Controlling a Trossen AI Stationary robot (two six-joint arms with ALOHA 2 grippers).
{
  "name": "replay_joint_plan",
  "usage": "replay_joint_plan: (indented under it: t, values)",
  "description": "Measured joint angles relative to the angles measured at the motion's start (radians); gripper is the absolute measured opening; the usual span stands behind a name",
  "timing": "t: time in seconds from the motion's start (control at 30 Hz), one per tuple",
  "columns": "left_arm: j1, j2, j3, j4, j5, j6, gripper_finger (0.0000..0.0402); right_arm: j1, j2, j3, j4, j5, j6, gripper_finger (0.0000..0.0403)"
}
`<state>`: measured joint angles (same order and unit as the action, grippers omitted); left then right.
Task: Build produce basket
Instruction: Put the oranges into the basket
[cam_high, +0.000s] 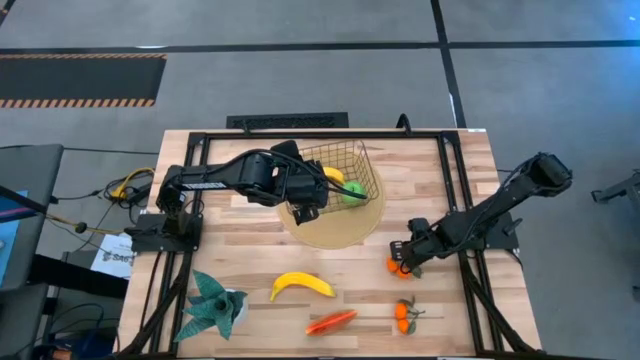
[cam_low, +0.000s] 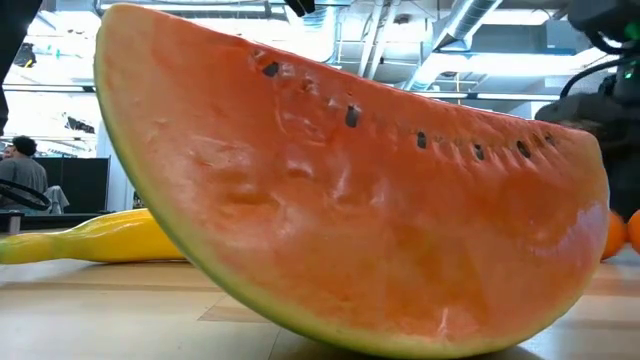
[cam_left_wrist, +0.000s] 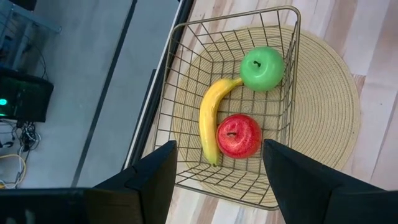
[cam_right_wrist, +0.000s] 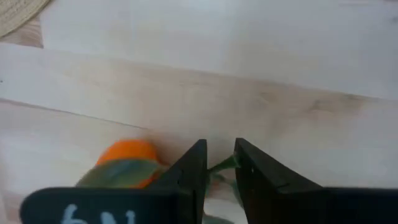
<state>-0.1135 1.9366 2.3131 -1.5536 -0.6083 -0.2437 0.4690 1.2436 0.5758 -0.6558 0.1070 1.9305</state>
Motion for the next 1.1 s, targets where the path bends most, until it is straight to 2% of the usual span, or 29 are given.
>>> replay_joint_plan:
  t: [0.17,0.37,0.53,0.7,0.9,1.1]
  values:
    - [0.000,0.000,0.000,0.000,0.000,0.001,0.0224,0.000,0.056,0.000,0.043,0.000,-0.001,0.0083]
    - [0.000,0.000,0.000,-0.001,0.000,0.005,0.0224,0.000,0.070,0.000,0.072,0.000,-0.026,0.0014]
    - [0.000,0.000,0.000,0.000,0.009,0.005,0.0224,0.000,0.047,0.003,0.068,0.010,-0.034,0.0012]
    - [0.000,0.000,0.000,0.000,0.027,0.005,0.0224,-0.015,-0.012,0.059,0.009,0.146,-0.088,0.0006]
    - [0.000,0.000,0.000,0.018,0.062,0.014,0.0224,-0.080,-0.099,0.199,-0.140,0.348,-0.259,0.0003]
    - [-0.002,0.000,0.000,0.168,0.062,0.118,0.0224,-0.164,-0.154,0.367,-0.296,0.512,-0.474,0.0002]
